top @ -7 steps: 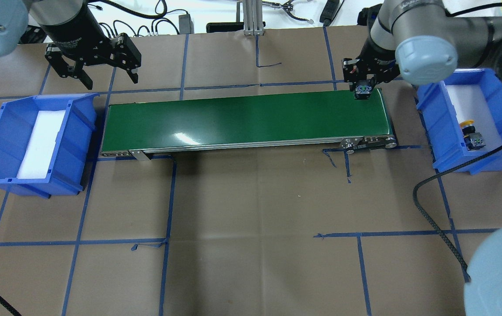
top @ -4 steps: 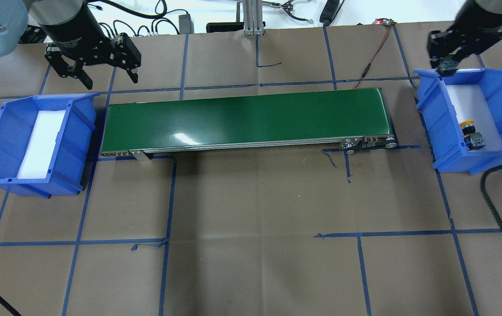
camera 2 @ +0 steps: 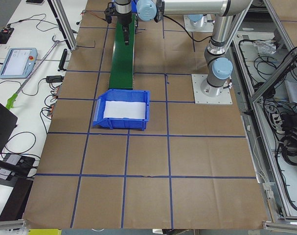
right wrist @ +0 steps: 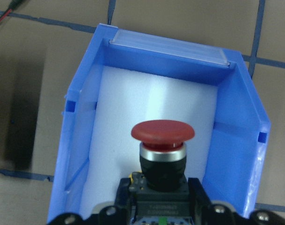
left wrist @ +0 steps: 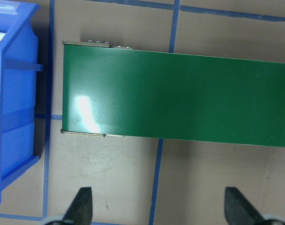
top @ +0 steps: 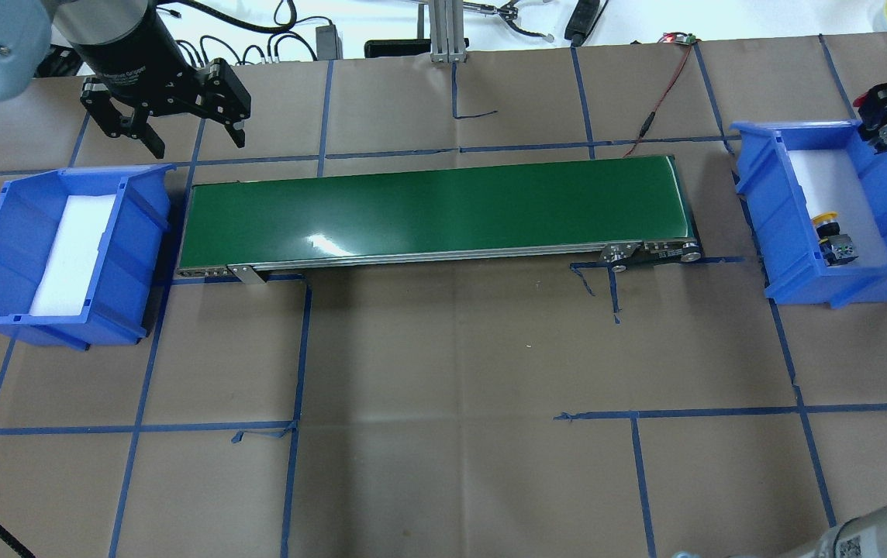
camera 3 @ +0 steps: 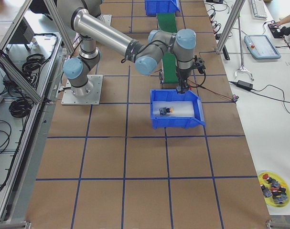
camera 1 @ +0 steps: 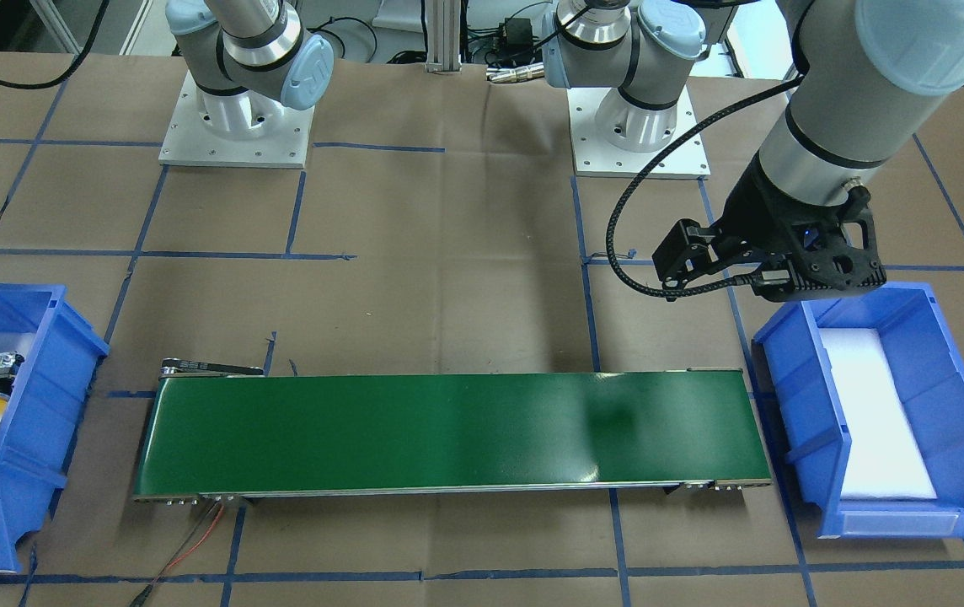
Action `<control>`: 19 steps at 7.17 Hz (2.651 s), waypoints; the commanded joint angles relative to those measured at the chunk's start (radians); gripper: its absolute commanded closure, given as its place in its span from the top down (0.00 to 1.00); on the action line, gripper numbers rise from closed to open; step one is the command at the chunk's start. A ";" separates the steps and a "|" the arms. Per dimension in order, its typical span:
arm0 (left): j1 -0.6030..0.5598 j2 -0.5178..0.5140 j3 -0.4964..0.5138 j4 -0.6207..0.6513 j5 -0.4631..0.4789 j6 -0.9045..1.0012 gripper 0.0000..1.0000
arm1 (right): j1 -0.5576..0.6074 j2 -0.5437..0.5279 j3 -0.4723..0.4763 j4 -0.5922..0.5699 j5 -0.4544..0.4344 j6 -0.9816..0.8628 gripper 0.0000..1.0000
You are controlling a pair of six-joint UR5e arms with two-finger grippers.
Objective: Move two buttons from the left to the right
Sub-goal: 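Carry the red button into the blue bin with the right gripper, then place the red button beside the yellow one and open the right gripper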
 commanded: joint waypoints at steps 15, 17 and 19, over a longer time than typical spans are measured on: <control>-0.004 0.000 0.001 0.001 -0.001 0.000 1.00 | -0.006 0.066 0.004 -0.107 0.058 0.035 1.00; -0.004 -0.001 0.001 0.001 -0.003 0.005 0.99 | 0.025 -0.076 0.009 -0.040 0.070 0.031 1.00; -0.004 -0.004 0.004 0.001 -0.003 0.018 0.99 | 0.161 -0.150 0.003 0.205 0.104 0.043 1.00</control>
